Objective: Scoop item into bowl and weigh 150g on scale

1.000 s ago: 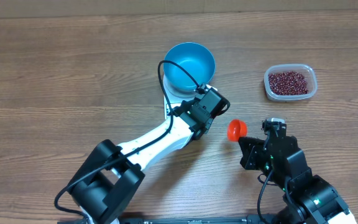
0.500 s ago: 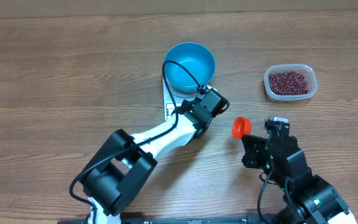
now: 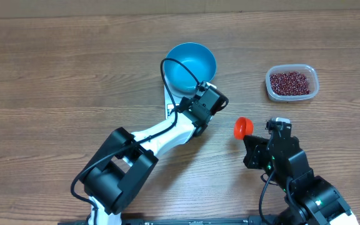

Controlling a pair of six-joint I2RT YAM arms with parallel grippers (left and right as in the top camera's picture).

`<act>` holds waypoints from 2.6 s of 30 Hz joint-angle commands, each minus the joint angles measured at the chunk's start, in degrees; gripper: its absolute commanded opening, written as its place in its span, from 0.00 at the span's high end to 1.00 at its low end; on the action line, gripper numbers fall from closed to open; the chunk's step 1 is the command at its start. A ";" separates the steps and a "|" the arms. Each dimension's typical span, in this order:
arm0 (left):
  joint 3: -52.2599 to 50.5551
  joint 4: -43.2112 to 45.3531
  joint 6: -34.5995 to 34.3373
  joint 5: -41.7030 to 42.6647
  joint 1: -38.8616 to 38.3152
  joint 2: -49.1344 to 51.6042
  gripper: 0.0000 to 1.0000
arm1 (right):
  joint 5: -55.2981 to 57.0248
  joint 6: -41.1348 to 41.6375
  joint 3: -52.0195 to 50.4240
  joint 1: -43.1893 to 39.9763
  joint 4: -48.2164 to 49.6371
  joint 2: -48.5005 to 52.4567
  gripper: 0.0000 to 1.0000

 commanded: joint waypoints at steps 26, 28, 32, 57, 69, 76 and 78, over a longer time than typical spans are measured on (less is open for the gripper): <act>0.00 -0.68 1.03 3.80 0.13 0.70 0.96 | 0.76 -0.33 1.20 -0.17 0.13 -0.42 0.96; -0.07 -0.83 1.05 4.74 0.13 0.70 0.96 | 0.76 -0.33 1.20 -0.17 0.15 -0.42 0.96; -0.09 -1.31 1.03 6.29 0.13 0.70 0.96 | 0.76 -0.33 1.20 -0.17 0.13 -0.42 0.96; -0.09 -0.98 1.05 4.83 0.50 0.72 0.96 | 0.76 -0.33 1.20 -0.17 0.17 -0.42 0.96; -0.09 -1.05 1.07 3.43 1.16 0.72 0.96 | 0.74 -0.33 1.20 -0.17 0.17 -0.42 0.96; -0.11 -1.05 1.05 3.89 1.16 0.72 0.96 | 0.76 -0.33 1.20 -0.17 0.17 -0.42 0.96; -0.11 -1.20 1.05 4.20 1.16 0.72 0.96 | 0.74 -0.33 1.20 -0.17 0.17 -0.42 0.96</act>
